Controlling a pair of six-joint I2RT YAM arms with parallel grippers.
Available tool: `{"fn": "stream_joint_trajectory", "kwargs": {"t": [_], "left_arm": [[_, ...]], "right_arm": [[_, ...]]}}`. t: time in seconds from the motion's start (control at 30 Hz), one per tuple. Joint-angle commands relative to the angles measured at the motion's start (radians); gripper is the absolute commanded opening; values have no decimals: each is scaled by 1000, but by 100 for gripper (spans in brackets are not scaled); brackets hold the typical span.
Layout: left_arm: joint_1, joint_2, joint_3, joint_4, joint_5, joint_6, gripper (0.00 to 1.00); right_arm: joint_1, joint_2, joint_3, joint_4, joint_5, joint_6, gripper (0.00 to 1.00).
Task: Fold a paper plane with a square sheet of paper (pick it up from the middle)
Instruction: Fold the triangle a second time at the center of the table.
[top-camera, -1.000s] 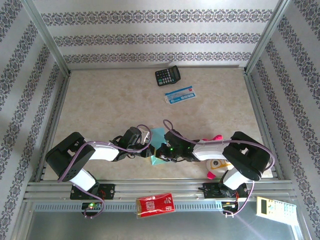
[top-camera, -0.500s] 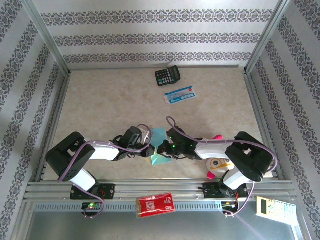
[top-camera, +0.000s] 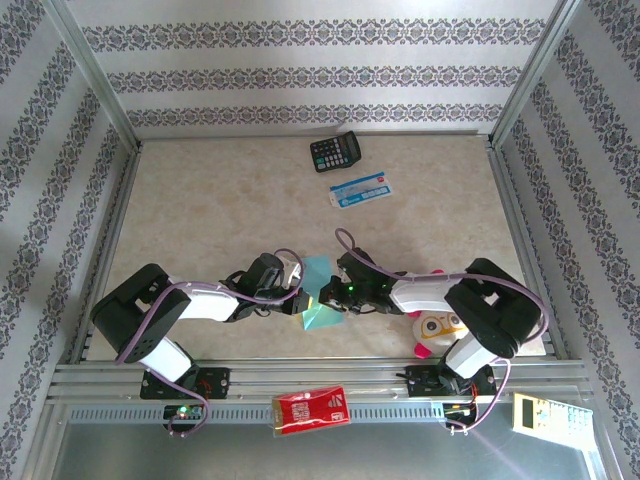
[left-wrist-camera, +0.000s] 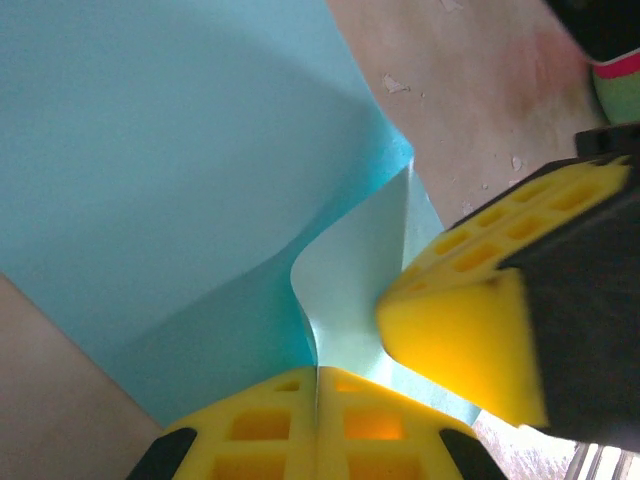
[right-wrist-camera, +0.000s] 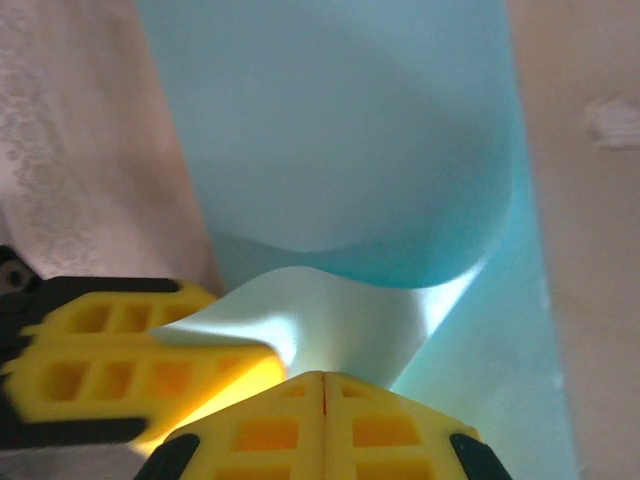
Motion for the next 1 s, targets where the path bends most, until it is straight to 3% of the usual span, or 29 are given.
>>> {"fn": "stream_joint_trajectory", "kwargs": {"t": [0.0, 0.4, 0.67, 0.97], "left_arm": [[5, 59, -30, -129, -84, 31, 0], [5, 61, -27, -140, -88, 38, 0], [5, 67, -26, -134, -88, 36, 0], [5, 68, -20, -141, -88, 42, 0]], "right_arm": [[-18, 28, 7, 6, -14, -34, 0], [-31, -38, 22, -11, -49, -35, 0], [17, 9, 13, 18, -38, -8, 0], [-20, 9, -10, 27, -56, -16, 0]]}}
